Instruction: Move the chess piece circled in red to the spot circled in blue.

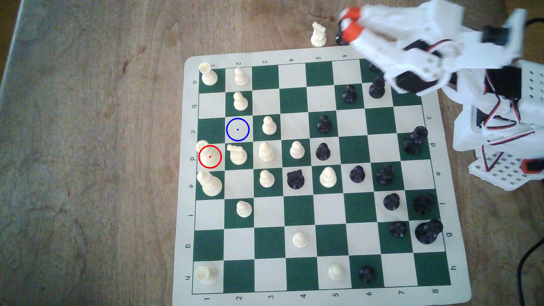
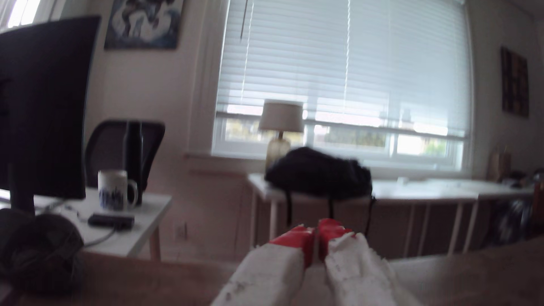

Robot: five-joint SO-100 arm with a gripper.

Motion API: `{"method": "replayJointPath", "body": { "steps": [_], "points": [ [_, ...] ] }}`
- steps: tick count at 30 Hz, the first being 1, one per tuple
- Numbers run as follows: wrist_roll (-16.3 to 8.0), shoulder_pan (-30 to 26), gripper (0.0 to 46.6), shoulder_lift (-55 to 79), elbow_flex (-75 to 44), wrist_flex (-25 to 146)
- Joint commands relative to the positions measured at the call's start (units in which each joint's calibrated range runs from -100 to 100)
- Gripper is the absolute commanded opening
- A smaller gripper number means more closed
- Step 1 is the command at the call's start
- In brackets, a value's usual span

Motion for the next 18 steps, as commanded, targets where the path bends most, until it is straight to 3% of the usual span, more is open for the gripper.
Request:
{"method": "replayJointPath", "body": {
  "steps": [1, 8, 18],
  "points": [
    [-2.6, -3.7, 0.2, 10.6, -18.2, 16.5],
    [-6.3, -6.6, 0.3, 30.3, -33.3, 24.5],
    [-7.7, -9.5, 0.3, 56.1, -54.2, 30.5]
  ]
}}
